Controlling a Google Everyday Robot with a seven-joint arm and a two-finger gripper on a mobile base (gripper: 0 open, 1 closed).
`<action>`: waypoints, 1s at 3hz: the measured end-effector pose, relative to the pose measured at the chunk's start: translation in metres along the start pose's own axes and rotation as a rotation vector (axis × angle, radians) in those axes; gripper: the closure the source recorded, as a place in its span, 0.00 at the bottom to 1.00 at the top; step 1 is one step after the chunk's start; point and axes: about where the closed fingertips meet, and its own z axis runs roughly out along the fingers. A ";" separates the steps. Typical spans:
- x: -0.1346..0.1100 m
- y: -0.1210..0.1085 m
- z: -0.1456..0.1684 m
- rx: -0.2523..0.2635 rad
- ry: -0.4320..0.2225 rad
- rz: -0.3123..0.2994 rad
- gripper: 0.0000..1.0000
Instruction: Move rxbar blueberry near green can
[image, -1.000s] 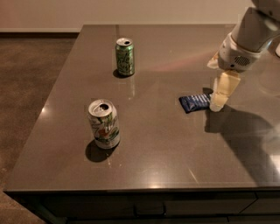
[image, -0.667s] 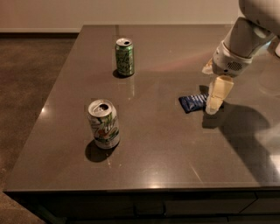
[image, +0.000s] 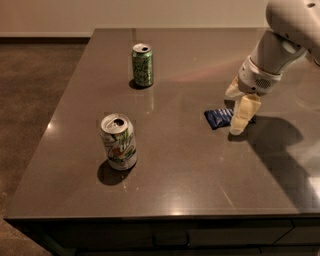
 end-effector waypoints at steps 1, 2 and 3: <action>0.001 0.005 0.004 -0.013 -0.002 -0.005 0.39; 0.001 0.007 0.004 -0.016 0.000 -0.005 0.62; 0.000 0.007 0.002 -0.016 0.000 -0.005 0.86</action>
Offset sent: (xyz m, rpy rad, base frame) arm -0.0171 -0.0015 -0.0025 -0.0058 0.0382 0.0120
